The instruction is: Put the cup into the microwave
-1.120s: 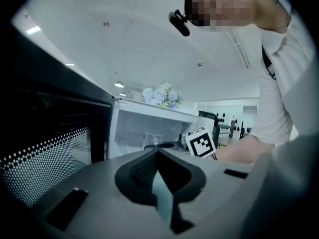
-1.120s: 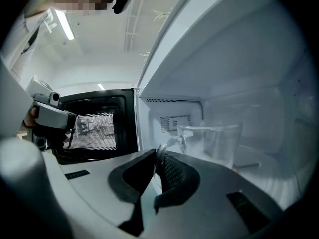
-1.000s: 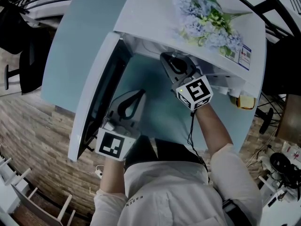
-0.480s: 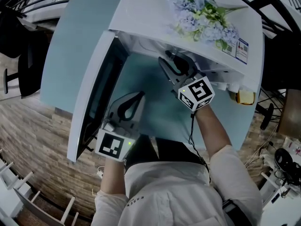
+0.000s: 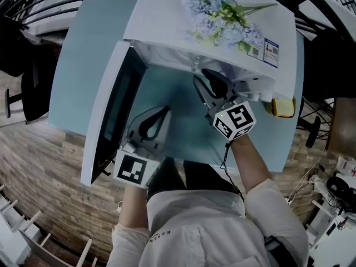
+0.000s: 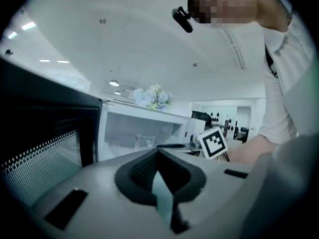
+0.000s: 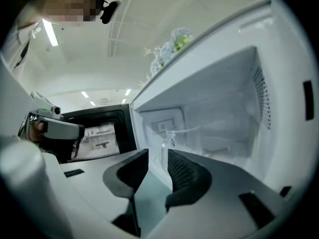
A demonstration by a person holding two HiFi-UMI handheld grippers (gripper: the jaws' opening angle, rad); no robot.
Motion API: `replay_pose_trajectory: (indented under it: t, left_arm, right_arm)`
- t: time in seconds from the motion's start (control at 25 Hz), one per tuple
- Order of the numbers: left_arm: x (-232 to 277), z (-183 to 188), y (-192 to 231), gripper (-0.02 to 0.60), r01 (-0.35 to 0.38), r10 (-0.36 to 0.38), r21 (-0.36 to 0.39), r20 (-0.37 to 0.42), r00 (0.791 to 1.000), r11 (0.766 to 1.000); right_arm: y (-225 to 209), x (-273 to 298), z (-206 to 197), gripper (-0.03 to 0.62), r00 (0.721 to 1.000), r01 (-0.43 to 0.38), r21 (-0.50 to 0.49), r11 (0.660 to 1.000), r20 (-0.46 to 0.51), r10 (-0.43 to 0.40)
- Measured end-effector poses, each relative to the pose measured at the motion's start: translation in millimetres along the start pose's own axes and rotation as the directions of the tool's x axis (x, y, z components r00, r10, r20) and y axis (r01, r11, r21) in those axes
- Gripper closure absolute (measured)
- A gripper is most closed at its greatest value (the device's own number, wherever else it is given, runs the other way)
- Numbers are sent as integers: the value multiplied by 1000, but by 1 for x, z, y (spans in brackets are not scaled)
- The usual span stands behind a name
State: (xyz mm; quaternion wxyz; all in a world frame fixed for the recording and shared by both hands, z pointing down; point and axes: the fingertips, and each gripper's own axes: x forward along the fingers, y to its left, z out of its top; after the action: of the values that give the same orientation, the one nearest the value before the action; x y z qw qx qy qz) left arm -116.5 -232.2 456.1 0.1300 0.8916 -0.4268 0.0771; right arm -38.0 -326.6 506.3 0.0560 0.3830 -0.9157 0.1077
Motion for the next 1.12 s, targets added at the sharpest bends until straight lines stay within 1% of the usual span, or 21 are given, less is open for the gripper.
replay_pose_trajectory:
  t: [0.2, 0.32, 0.44, 0.56, 0.72, 0.84, 1.12]
  left_arm:
    - [-4, 37, -10, 581, 27, -29, 50, 30, 999, 998]
    - [-9, 56, -14, 581, 40, -43, 80, 39, 998, 996]
    - [-14, 71, -18, 581, 61, -66, 109, 52, 996, 992]
    - [-20, 81, -21, 581, 84, -93, 144, 60, 994, 986]
    - [-27, 100, -25, 581, 121, -138, 209, 72, 988, 970]
    - [-31, 115, -28, 581, 147, -171, 219, 97, 981, 965]
    - [-38, 140, -25, 581, 150, -184, 234, 129, 974, 961]
  right_arm:
    - [22, -36, 32, 486, 999, 30, 31, 999, 40, -32]
    - [34, -53, 57, 518, 997, 47, 19, 999, 65, -48]
    - [41, -69, 79, 560, 992, 84, 18, 996, 89, -85]
    - [49, -84, 103, 577, 987, 109, -1, 994, 118, -108]
    - [59, -99, 130, 577, 977, 149, -32, 988, 159, -142]
    - [68, -106, 146, 578, 972, 165, -58, 985, 182, -152]
    - [81, -116, 162, 579, 962, 194, -81, 978, 211, -173]
